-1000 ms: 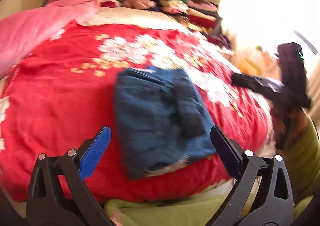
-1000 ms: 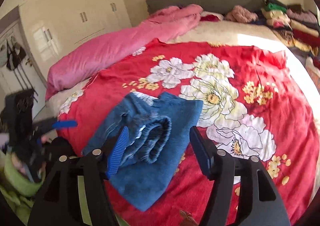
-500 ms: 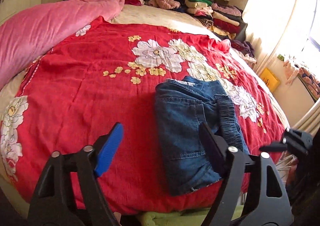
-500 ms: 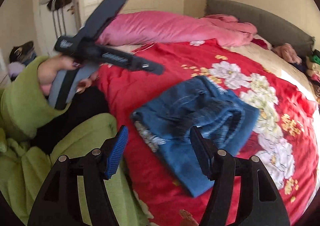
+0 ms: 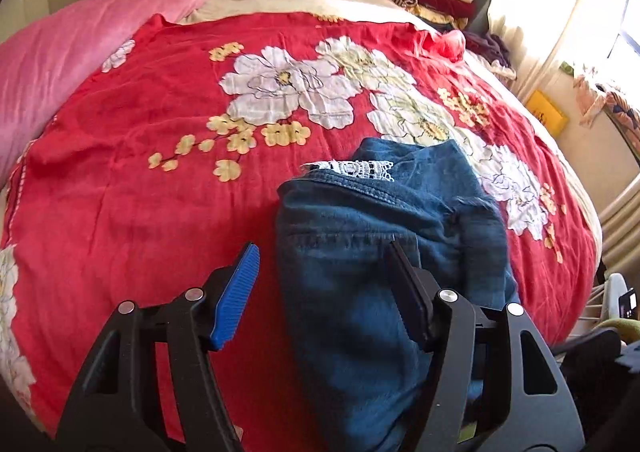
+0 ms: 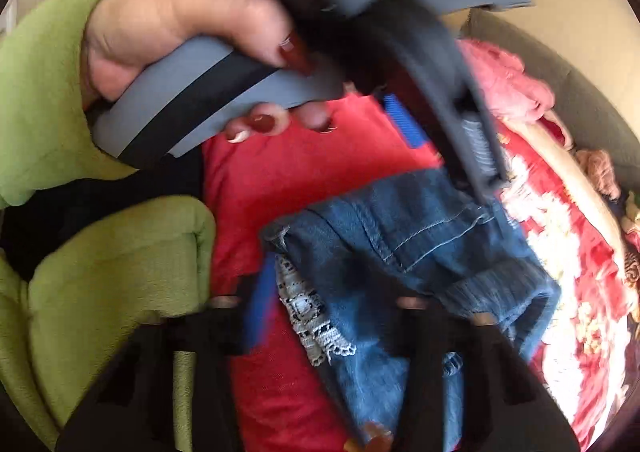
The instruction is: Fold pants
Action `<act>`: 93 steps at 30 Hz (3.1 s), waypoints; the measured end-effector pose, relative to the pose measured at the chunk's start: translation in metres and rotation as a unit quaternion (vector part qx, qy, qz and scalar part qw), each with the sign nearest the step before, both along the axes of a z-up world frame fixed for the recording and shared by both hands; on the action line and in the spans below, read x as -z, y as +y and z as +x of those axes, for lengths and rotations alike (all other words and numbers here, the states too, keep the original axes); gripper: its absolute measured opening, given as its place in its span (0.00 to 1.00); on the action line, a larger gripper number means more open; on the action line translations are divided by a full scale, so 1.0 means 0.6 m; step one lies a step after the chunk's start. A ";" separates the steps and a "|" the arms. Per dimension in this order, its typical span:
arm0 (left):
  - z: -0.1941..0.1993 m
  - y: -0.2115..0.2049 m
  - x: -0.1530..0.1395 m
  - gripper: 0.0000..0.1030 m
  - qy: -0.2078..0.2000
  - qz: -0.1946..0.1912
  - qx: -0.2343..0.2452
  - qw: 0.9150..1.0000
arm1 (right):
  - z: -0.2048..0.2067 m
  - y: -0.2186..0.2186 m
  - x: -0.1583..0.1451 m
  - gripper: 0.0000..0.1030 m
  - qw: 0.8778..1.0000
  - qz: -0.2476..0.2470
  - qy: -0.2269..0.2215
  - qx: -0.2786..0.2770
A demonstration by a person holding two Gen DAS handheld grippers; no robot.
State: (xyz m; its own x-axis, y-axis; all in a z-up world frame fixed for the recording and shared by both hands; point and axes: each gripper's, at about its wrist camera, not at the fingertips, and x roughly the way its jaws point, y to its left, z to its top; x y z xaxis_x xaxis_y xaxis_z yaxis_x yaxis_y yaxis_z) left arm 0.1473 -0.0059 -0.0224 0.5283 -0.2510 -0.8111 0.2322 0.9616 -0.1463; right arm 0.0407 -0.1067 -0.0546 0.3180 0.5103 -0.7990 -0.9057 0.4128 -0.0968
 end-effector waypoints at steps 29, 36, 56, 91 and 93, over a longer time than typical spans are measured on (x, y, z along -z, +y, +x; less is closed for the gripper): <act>-0.072 0.016 -0.044 0.80 -0.078 -0.011 -0.048 0.996 | -0.016 -0.140 -0.084 0.45 0.989 0.117 0.044 0.078; -0.100 0.020 -0.080 0.86 -0.107 -0.010 -0.055 0.993 | -0.012 -0.184 -0.130 0.74 0.981 0.155 0.009 0.118; -0.125 -0.030 0.012 0.77 -0.040 0.042 0.000 0.998 | 0.196 -0.160 -0.164 0.81 0.969 0.125 0.024 0.212; -0.110 -0.004 0.013 0.82 -0.051 0.003 -0.019 0.998 | 0.173 -0.275 -0.055 0.81 0.918 0.146 0.096 0.357; -0.104 -0.006 0.015 0.82 -0.051 0.007 -0.022 0.998 | 0.172 -0.275 -0.045 0.81 0.917 0.149 0.107 0.355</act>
State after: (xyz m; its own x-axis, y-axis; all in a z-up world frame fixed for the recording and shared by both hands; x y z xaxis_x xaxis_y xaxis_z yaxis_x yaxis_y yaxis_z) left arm 0.0852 -0.0094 -0.0315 0.6183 -0.2142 -0.7562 0.2020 0.9731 -0.1105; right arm 0.1437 -0.2715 -0.0278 0.5067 0.4410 -0.7408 -0.3831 0.8849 0.2648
